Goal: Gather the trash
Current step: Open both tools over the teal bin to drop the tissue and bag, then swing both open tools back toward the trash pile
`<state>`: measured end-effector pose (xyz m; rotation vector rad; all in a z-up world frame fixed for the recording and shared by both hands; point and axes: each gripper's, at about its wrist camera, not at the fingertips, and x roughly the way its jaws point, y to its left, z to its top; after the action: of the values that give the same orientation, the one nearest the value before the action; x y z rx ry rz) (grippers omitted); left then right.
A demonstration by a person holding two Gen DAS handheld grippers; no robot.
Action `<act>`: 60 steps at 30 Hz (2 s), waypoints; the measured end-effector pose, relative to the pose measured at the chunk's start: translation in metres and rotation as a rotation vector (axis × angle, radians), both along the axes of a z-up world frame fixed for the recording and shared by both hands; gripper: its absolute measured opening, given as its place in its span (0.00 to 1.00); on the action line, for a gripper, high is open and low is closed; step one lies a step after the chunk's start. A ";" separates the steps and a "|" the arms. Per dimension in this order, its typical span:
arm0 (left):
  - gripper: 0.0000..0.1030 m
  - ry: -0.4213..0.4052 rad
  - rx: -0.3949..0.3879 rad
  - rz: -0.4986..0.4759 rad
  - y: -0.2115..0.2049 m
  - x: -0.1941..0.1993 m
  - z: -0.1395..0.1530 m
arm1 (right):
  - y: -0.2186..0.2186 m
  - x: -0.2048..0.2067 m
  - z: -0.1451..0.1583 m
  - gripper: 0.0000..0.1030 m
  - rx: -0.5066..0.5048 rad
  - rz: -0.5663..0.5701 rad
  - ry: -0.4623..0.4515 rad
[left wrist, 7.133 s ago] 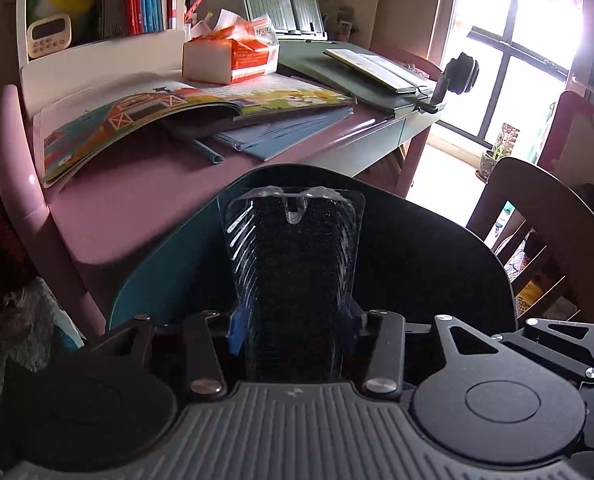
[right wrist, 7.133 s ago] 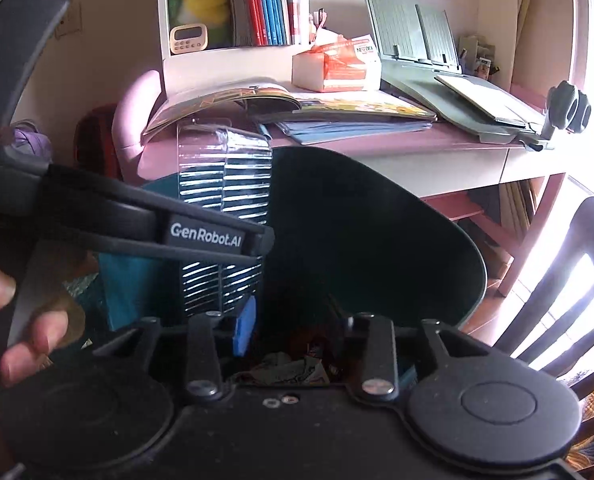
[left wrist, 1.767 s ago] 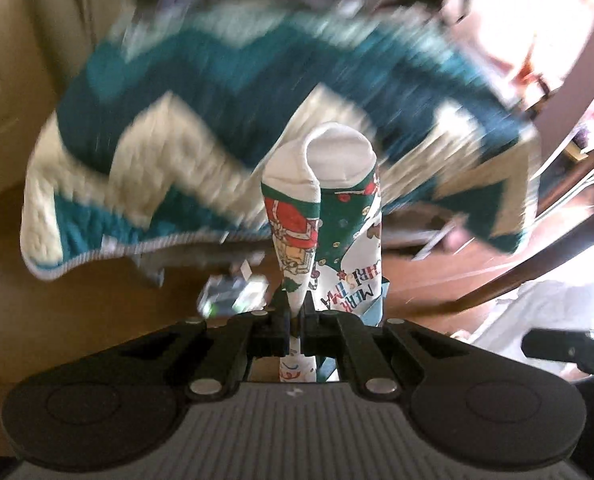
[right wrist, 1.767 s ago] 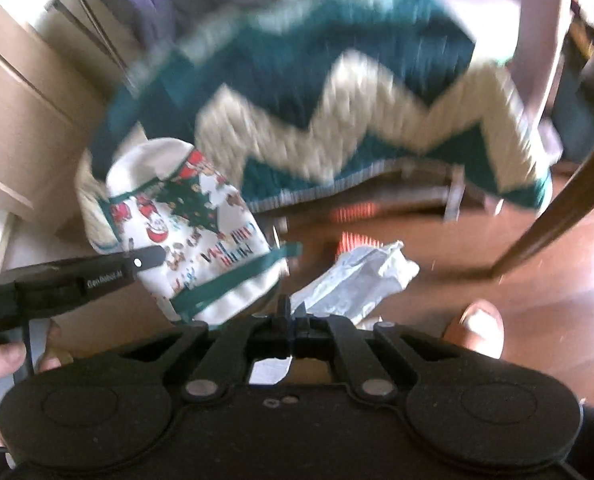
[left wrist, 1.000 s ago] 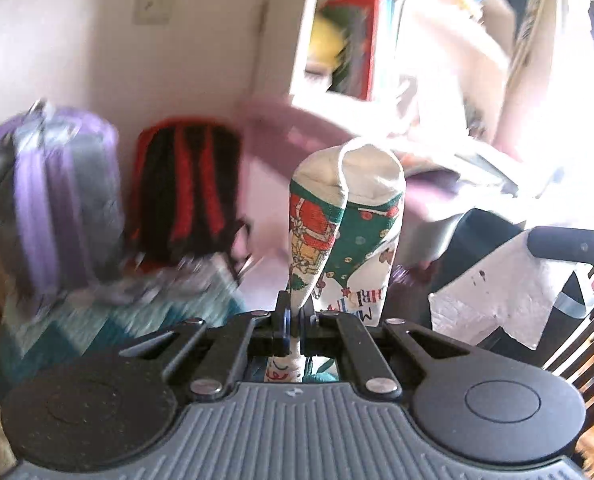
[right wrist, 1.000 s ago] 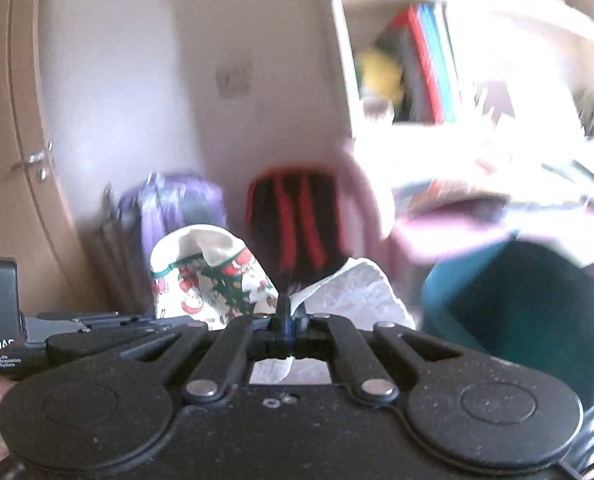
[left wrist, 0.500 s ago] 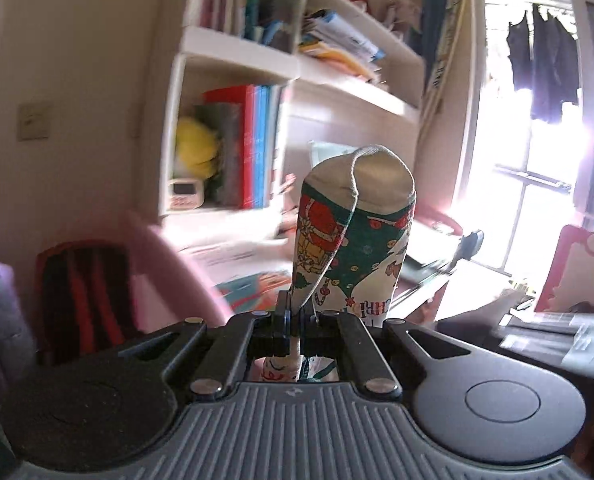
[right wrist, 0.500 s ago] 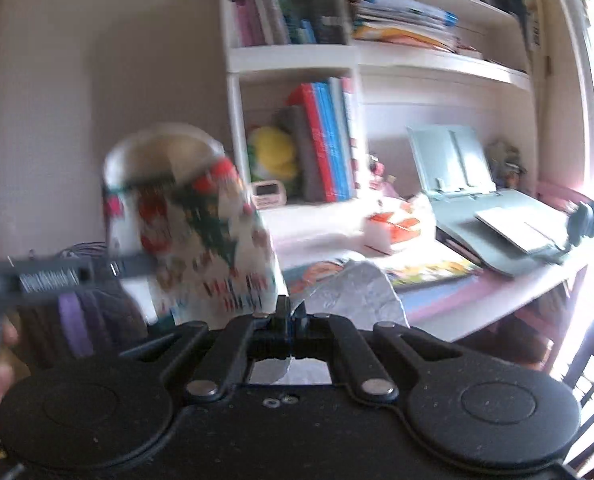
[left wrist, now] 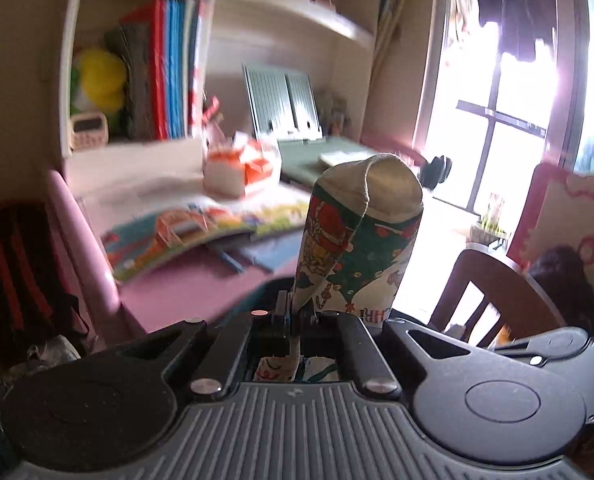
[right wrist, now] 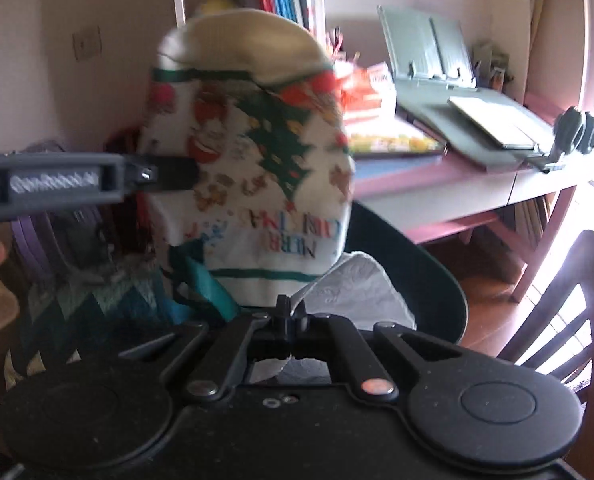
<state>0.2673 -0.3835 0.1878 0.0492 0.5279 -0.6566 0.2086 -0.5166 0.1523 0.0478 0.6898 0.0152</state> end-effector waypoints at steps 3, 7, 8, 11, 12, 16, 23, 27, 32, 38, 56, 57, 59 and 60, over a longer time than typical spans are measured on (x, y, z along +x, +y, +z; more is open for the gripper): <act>0.04 0.044 0.036 -0.013 -0.012 0.008 -0.021 | 0.000 0.008 -0.015 0.00 -0.006 0.009 0.045; 0.04 0.103 0.105 -0.032 -0.026 0.020 -0.047 | 0.000 0.013 -0.032 0.04 -0.014 0.023 0.105; 0.04 0.118 0.118 -0.038 -0.029 0.022 -0.053 | 0.000 0.014 -0.036 0.08 -0.019 0.024 0.115; 0.04 0.170 0.149 -0.050 -0.036 0.029 -0.067 | -0.004 0.018 -0.041 0.13 -0.007 0.031 0.122; 0.04 0.185 0.155 -0.056 -0.037 0.031 -0.070 | -0.005 0.018 -0.042 0.13 -0.004 0.025 0.119; 0.05 0.219 0.176 -0.065 -0.041 0.033 -0.080 | -0.008 0.016 -0.043 0.19 0.014 0.011 0.129; 0.24 0.239 0.154 -0.065 -0.034 0.026 -0.078 | -0.010 0.000 -0.034 0.35 0.022 -0.004 0.097; 0.30 0.219 0.127 -0.070 -0.023 0.013 -0.066 | -0.009 -0.012 -0.024 0.36 0.028 -0.006 0.075; 0.30 0.192 0.088 -0.073 0.003 -0.008 -0.043 | 0.005 -0.034 -0.004 0.41 0.029 0.024 0.035; 0.30 0.165 0.066 -0.038 0.047 -0.035 -0.022 | 0.038 -0.057 0.017 0.48 0.021 0.082 -0.002; 0.66 0.127 0.051 0.180 0.230 -0.095 -0.026 | 0.186 -0.069 0.010 0.53 0.065 0.360 0.010; 0.71 0.122 0.054 0.198 0.240 -0.097 -0.028 | 0.195 -0.067 0.005 0.53 0.074 0.377 0.021; 0.74 0.110 0.061 0.232 0.260 -0.101 -0.035 | 0.212 -0.063 -0.005 0.53 0.088 0.407 0.039; 0.75 0.113 0.063 0.245 0.269 -0.102 -0.038 | 0.222 -0.059 -0.012 0.53 0.095 0.423 0.054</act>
<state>0.1655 -0.1143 0.1495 0.0068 0.6519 -0.4047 0.1493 -0.2941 0.1405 -0.0073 0.7433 0.4538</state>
